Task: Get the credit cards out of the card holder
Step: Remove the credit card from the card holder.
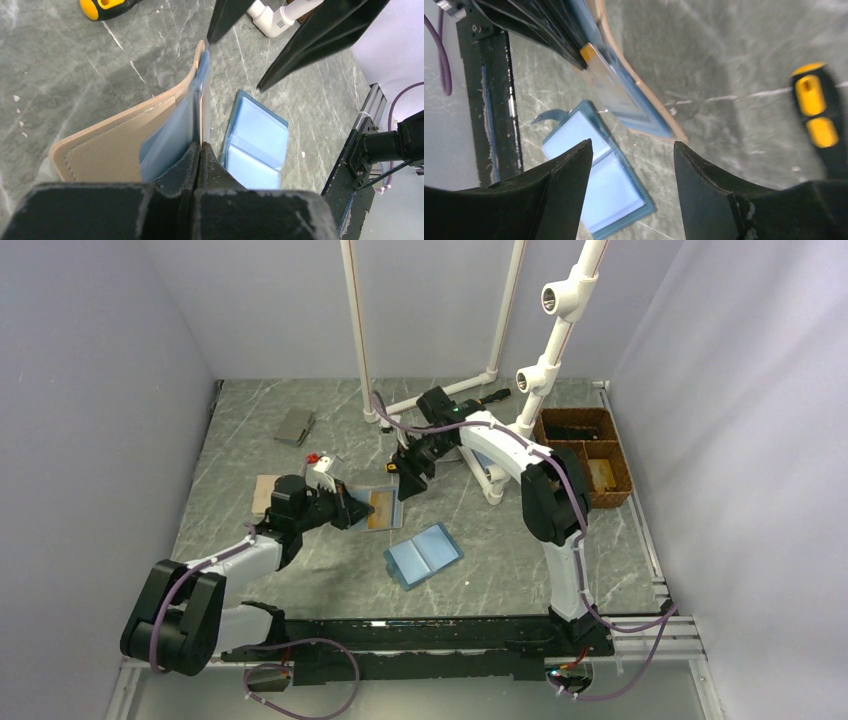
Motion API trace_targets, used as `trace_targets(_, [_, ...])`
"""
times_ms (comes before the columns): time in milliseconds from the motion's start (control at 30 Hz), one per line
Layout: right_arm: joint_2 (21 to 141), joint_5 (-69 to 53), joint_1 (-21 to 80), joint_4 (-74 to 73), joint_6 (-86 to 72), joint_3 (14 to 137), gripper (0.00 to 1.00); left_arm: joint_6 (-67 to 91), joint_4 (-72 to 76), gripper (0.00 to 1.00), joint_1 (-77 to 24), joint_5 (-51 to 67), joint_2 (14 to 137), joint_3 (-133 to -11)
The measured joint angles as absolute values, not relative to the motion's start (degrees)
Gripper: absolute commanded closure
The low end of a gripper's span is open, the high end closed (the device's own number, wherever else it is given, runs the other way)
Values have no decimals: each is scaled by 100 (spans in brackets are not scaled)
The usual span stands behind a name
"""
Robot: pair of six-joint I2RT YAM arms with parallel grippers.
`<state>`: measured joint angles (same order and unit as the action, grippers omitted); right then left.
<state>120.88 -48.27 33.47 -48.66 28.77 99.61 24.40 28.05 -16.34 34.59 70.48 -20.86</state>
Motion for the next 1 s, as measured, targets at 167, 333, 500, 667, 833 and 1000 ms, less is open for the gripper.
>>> trace_targets(167, [12068, -4952, 3354, -5170, 3782, 10783, 34, 2290, 2751, 100, -1662, 3345, 6864, -2084])
trace_targets(333, [11977, -5085, 3374, -5636, 5089, 10816, 32, 2115, 2622, 100, -1826, 3245, 6632, -2084])
trace_targets(500, [11979, -5155, 3409, -5964, 5905, 10790, 32, 1942, 2563, 100, -1959, 3192, 6499, -2080])
trace_targets(667, [11994, -5153, 3450, -6010, 6143, 10724, 34, 1817, 2526, 100, -2043, 3133, 6307, -1994])
trace_targets(833, [12055, -5162, 3487, -6001, 6145, 10698, 37, 1743, 2512, 100, -2106, 3111, 6167, -1951])
trace_targets(1000, [12197, -5162, 3544, -6003, 6128, 10698, 41, 1719, 2512, 100, -2121, 3089, 6123, -1942])
